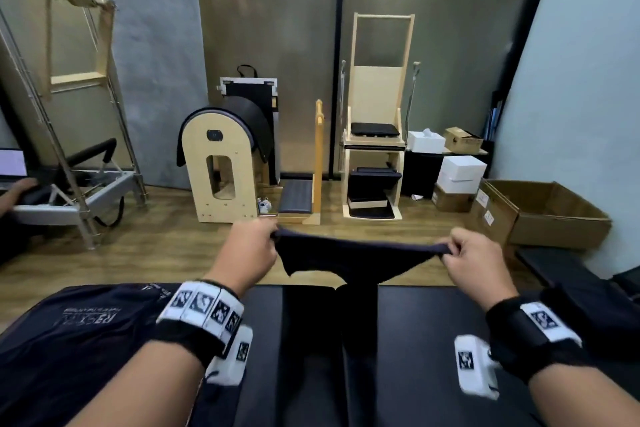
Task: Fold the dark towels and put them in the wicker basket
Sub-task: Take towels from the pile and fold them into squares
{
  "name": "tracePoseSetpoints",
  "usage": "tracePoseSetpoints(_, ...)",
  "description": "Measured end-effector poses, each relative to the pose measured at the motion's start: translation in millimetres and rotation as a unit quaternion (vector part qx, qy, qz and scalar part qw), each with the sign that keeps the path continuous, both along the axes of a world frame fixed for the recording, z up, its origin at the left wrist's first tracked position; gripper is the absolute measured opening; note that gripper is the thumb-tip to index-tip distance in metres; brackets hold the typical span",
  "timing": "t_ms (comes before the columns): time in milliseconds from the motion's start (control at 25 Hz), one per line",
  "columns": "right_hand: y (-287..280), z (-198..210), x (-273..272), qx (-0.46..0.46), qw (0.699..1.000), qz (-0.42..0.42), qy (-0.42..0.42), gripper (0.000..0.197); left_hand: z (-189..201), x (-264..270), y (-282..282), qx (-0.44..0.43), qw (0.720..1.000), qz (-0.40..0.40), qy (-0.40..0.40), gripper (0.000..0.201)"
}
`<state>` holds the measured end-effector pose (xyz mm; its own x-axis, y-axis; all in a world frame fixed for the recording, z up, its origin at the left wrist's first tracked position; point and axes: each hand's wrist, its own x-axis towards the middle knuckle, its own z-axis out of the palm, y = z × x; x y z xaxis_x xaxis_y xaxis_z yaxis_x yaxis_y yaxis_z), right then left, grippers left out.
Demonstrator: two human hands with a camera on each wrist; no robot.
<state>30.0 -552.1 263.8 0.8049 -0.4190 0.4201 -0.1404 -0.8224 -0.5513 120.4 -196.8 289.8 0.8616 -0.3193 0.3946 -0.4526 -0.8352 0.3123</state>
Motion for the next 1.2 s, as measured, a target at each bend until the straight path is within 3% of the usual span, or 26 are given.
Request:
tracePoseSetpoints(160,-22.3,-84.1,-60.5,-0.003,0.995,0.056,0.088,0.039,-72.5,-45.6,-11.3,0.091,0.980,-0.011,0.178,0.022)
tracePoseSetpoints(320,-51.2,-139.1,-120.8,0.014,0.974,0.112,0.194,0.035,-110.6,-105.8,-31.6,0.117,0.961,-0.019,0.250,0.015)
tracePoseSetpoints(480,-72.6,-150.3,-166.4,-0.014,0.930,0.188,0.315,0.018,-128.4,-164.2,-42.9,0.124,0.940,0.006,0.318,0.016)
tracePoseSetpoints(680,-86.0,-147.9,-213.8,0.078,0.873,0.238,0.419,0.018,-130.7,-219.5,-65.3,0.142,0.870,-0.014,0.472,0.014)
tracePoseSetpoints(800,-96.3,-146.1,-222.3,0.094,0.857,0.249,0.441,0.025,-124.5,-223.6,-76.9,0.130,0.877,-0.016,0.462,0.014)
tracePoseSetpoints(1040,-99.1,-152.0,-187.7,0.130,0.892,0.215,0.376,0.027,-139.0,-197.2,-82.0,0.063,0.905,0.013,0.421,0.027)
tracePoseSetpoints(1200,-84.8,-156.5,-137.3,0.142,0.908,0.196,0.343,0.012,-154.4,-142.9,-73.2,0.065,0.924,0.033,0.375,0.023)
